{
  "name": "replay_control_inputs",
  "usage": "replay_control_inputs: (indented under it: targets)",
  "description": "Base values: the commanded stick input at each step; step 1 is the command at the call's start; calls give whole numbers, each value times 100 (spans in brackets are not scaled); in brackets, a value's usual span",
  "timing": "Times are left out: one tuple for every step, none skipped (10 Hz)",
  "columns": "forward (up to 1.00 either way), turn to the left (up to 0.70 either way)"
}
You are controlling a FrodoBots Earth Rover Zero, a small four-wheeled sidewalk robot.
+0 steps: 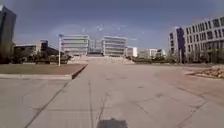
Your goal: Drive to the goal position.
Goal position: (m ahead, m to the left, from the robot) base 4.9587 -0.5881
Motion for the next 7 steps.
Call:
replay_control_inputs:
  targets:
    - [70, 1]
    - [70, 1]
    - [70, 1]
    - [70, 1]
    - [70, 1]
    - [70, 1]
    - [70, 1]
